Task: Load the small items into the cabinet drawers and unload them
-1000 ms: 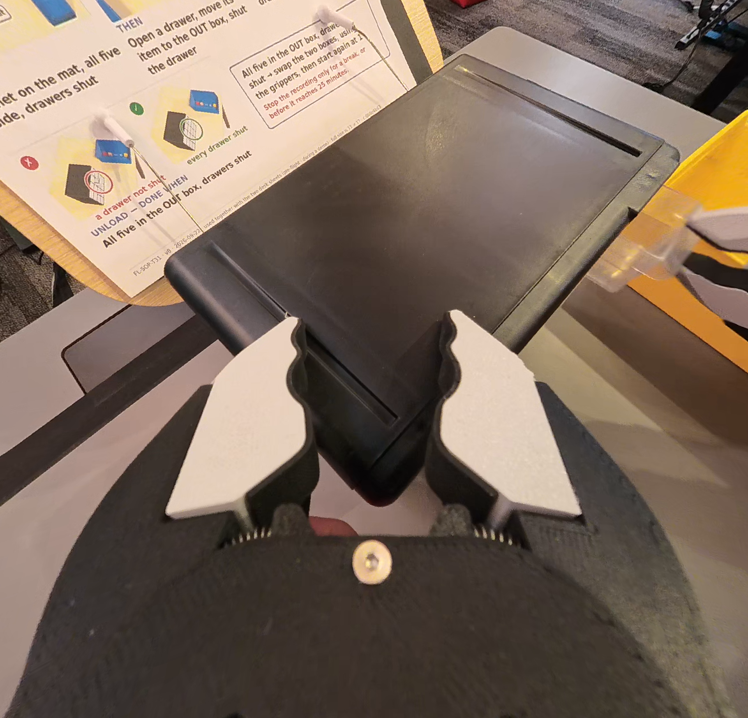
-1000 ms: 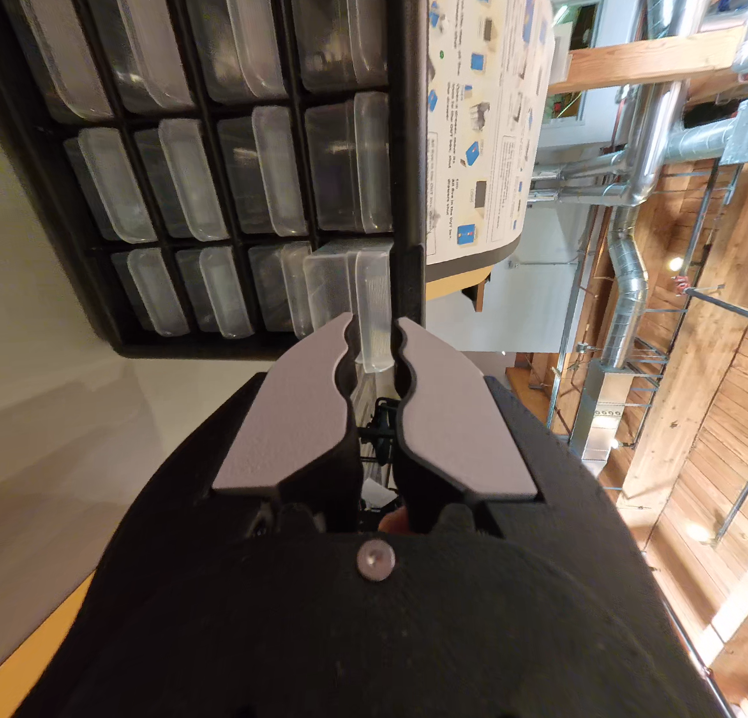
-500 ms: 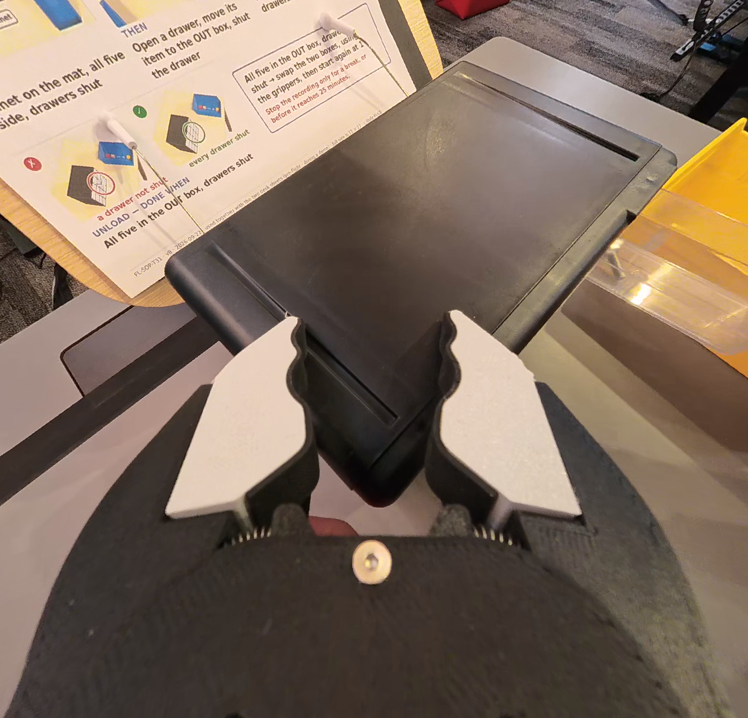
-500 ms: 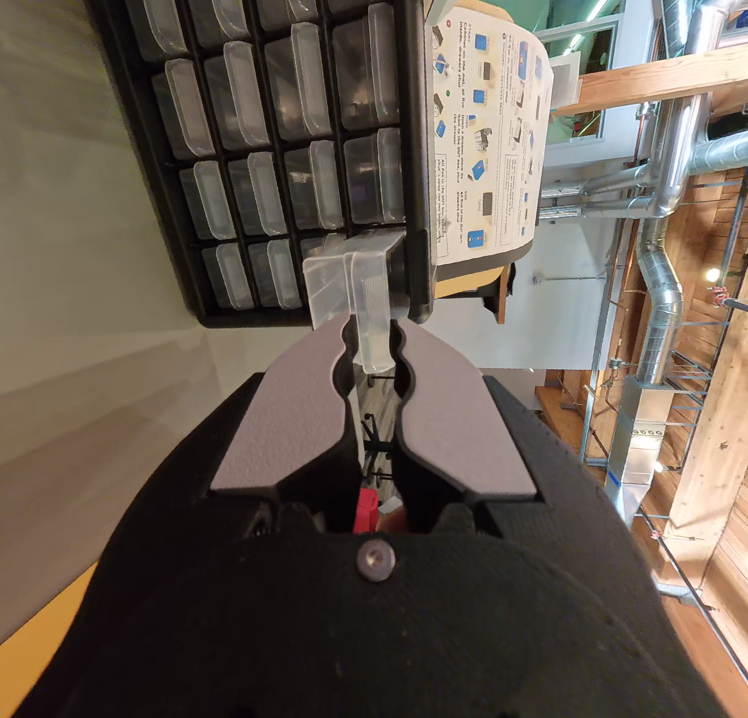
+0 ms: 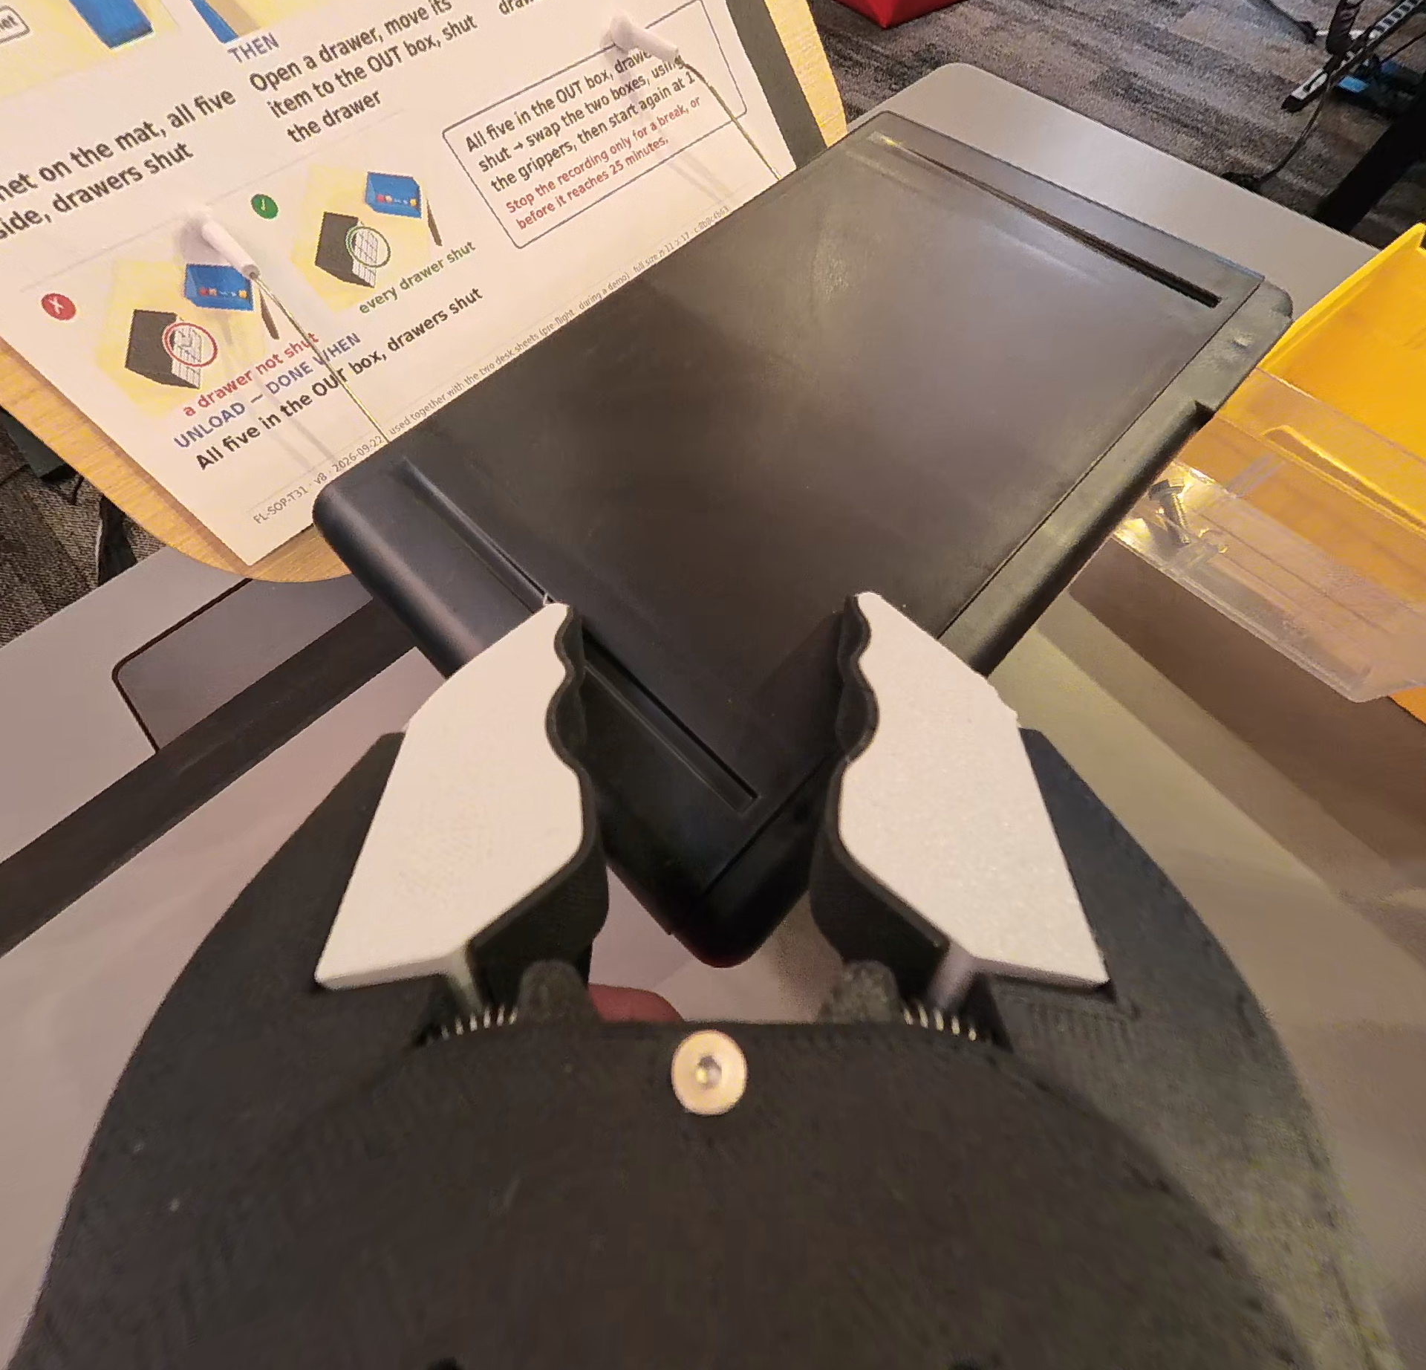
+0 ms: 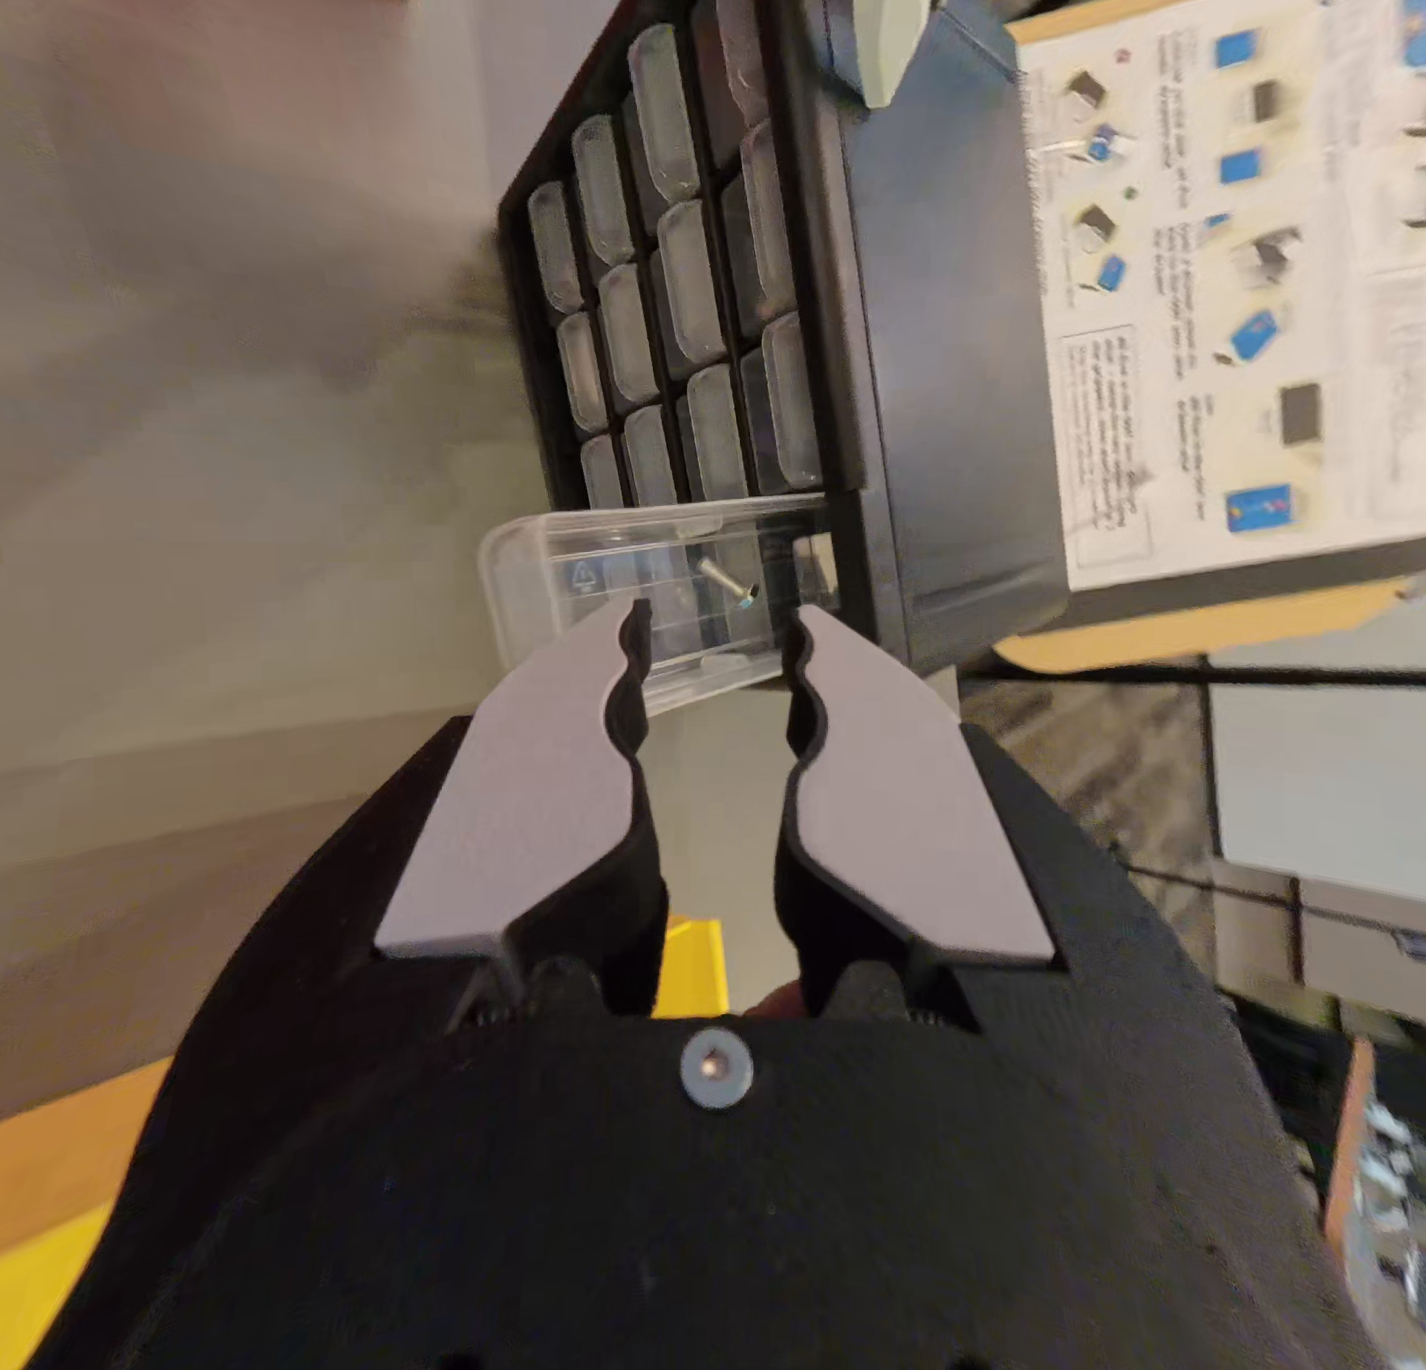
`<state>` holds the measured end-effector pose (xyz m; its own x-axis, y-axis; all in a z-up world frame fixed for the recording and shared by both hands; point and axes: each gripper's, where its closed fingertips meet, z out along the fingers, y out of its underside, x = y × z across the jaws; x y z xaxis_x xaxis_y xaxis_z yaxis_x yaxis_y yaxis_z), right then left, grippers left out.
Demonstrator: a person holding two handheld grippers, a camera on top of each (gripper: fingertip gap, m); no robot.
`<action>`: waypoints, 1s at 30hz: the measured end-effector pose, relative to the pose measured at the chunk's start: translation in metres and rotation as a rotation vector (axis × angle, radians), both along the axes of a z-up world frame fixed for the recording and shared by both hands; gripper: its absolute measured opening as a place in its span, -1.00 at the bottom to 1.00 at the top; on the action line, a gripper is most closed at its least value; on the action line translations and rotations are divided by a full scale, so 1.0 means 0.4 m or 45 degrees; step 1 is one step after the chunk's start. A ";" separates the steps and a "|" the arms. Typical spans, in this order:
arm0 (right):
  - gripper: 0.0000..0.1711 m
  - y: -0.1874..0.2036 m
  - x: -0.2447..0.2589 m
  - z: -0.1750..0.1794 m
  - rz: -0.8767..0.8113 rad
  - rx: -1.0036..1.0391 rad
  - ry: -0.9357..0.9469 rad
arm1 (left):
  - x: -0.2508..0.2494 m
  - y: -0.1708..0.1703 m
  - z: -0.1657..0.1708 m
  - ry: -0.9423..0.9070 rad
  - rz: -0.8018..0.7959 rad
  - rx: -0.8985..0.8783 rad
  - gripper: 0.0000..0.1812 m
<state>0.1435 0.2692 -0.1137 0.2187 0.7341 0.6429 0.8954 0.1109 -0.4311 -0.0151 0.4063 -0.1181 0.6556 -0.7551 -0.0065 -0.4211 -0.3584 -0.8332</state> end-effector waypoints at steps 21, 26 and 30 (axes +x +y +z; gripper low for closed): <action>-0.81 0.117 -0.016 -0.134 0.116 -0.426 -0.505 | 0.000 0.000 0.000 -0.009 -0.001 0.010 -0.29; -0.88 0.131 -0.012 -0.138 0.112 -0.355 -0.626 | 0.000 0.000 0.000 -0.005 -0.002 0.009 -0.29; -0.84 0.140 -0.018 -0.137 0.116 -0.355 -0.636 | 0.000 0.000 -0.001 -0.005 -0.002 0.009 -0.29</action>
<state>0.1364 0.3253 -0.1683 -0.1335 0.8921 0.4317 0.9900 0.1396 0.0175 -0.0150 0.4064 -0.1183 0.6544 -0.7561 -0.0091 -0.4182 -0.3518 -0.8375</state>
